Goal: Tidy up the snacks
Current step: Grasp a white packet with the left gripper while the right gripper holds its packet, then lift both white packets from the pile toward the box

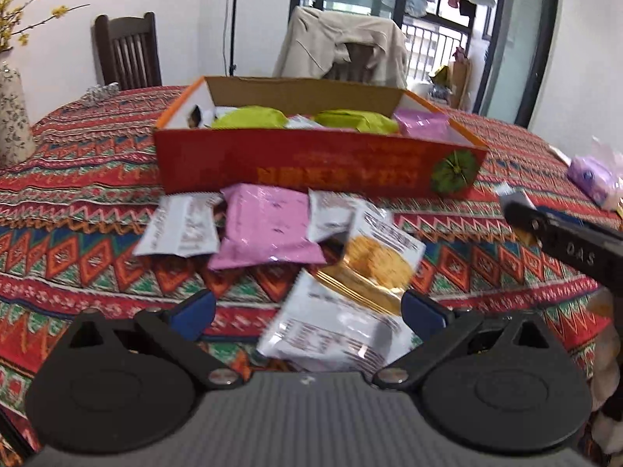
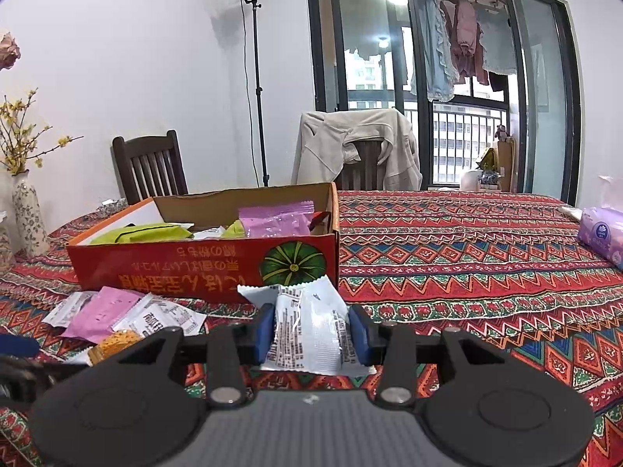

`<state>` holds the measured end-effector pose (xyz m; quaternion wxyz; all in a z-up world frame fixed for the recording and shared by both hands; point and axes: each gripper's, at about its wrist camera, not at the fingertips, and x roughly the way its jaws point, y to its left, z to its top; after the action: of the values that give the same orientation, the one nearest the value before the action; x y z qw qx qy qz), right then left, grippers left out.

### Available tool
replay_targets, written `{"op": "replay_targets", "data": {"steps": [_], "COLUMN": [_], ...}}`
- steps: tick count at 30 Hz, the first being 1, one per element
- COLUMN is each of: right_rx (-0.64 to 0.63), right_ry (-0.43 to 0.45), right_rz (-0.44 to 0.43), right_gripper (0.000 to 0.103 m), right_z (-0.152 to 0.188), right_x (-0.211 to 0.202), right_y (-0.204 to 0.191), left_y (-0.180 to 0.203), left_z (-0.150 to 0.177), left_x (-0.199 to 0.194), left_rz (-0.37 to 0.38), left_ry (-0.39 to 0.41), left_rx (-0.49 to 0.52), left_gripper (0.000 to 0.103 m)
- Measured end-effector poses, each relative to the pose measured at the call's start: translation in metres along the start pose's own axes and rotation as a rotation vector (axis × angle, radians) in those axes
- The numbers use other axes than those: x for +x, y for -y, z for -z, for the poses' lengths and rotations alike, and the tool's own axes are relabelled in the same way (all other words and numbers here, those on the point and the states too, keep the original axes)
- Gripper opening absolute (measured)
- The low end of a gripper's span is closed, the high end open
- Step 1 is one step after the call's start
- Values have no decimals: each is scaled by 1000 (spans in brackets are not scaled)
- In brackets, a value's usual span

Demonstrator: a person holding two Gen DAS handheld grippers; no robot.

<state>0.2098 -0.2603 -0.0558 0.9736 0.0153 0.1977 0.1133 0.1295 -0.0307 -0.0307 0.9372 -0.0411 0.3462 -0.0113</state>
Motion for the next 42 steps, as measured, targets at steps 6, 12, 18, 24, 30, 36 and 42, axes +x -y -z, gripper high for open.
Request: {"op": "replay_targets", "data": {"steps": [6, 12, 18, 24, 30, 36, 42], "right_rx": [1, 5, 8, 2, 4, 3, 2], "right_ry": [7, 13, 19, 21, 17, 12, 11], "right_rz": [-15, -30, -35, -37, -27, -21, -20], "right_gripper": [41, 41, 41, 41, 41, 41, 41], "right_z": [0, 0, -1, 0, 0, 0, 0], "right_x": [-3, -5, -6, -7, -5, -4, -4], "right_y": [2, 4, 3, 3, 2, 1, 1], "left_y": [17, 25, 30, 32, 28, 25, 25], "left_z": [8, 17, 19, 22, 21, 16, 13], "left_x": [9, 11, 4, -4, -19, -35, -46], "left_rz": [-16, -40, -31, -32, -37, -35, -30], "left_ry": [-35, -32, 1, 29, 99, 168, 225], "left_rx": [53, 91, 117, 127, 134, 149, 160], "left_gripper": [103, 103, 82, 65, 48, 6, 4]}}
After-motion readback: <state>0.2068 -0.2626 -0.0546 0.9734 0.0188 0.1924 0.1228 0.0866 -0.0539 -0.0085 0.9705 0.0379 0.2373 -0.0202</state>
